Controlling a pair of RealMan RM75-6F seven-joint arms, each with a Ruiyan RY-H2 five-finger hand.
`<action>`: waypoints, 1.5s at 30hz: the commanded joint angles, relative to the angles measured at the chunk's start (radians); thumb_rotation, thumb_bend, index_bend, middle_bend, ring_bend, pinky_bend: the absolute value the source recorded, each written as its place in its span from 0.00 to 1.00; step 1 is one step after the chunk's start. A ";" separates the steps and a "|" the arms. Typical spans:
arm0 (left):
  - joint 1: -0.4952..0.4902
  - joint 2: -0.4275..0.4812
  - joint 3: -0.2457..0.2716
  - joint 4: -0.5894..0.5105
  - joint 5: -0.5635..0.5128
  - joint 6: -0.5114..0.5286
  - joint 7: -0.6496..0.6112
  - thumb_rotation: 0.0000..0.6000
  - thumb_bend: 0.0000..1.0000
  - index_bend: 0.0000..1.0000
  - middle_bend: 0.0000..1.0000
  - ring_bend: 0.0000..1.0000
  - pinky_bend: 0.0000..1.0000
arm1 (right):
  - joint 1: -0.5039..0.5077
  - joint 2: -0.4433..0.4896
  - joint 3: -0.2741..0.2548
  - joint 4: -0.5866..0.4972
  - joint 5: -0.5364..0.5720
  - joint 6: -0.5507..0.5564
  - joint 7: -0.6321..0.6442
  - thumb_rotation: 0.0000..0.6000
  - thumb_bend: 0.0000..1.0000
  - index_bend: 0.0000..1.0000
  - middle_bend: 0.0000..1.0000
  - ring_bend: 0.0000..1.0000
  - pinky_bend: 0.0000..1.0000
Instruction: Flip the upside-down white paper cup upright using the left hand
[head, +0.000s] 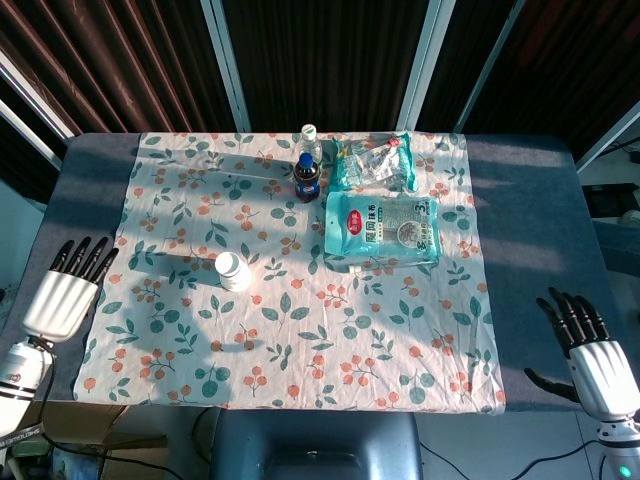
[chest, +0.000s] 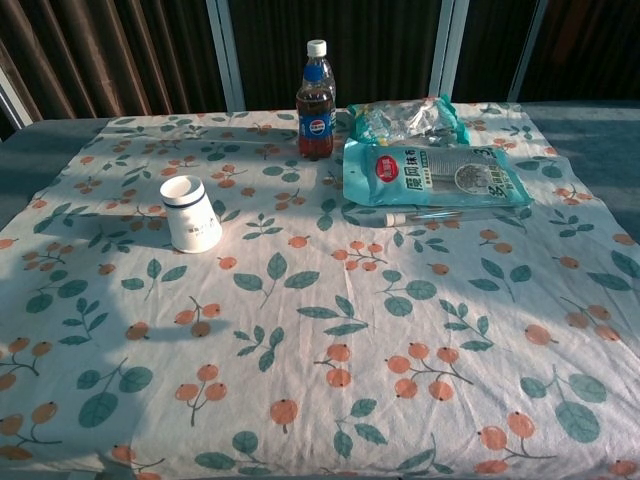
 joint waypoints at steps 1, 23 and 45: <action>-0.073 0.086 -0.028 -0.133 -0.038 -0.074 0.316 1.00 0.42 0.00 0.00 0.00 0.15 | 0.000 0.002 -0.001 0.001 -0.003 0.001 0.003 1.00 0.06 0.00 0.00 0.00 0.18; -0.371 -0.168 -0.022 -0.150 -0.336 -0.265 1.154 1.00 0.42 0.00 0.00 0.00 0.17 | 0.011 0.029 -0.021 -0.009 -0.014 -0.037 0.013 1.00 0.06 0.00 0.00 0.00 0.18; -0.482 -0.430 0.072 -0.049 -0.531 -0.127 1.303 1.00 0.39 0.00 0.00 0.00 0.19 | 0.008 0.046 -0.022 -0.009 -0.015 -0.027 0.054 1.00 0.06 0.00 0.00 0.00 0.18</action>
